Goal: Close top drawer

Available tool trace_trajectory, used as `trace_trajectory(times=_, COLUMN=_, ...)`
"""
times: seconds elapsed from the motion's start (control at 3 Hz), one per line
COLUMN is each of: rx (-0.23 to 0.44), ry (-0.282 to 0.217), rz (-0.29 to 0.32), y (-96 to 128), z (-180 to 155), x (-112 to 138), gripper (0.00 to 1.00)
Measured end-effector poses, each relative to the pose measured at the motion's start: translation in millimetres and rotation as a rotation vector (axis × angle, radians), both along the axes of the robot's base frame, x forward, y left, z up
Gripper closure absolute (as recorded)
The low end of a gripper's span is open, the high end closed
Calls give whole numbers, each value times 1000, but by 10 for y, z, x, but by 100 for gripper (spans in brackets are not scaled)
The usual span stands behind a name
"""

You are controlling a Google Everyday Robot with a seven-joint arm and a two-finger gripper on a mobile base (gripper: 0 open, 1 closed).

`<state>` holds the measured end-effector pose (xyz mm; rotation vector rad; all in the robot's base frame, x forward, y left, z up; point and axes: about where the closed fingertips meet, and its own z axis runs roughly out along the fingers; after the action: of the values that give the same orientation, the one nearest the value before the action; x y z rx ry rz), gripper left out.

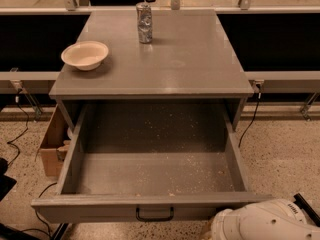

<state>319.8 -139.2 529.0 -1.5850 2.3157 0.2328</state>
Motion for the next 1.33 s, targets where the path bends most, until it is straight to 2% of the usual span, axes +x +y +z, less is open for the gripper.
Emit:
trace_trajectory(times=0.33, rx=-17, ry=-32, rz=1, y=-118, z=35, x=202, gripper=100)
trace_trajectory(times=0.67, rx=-46, ry=-63, rz=39, y=-196, z=105, x=505, gripper=100)
trace_trajectory(times=1.33, rx=-102, ry=-156, rz=131, y=-259, z=401, x=1293, gripper=100)
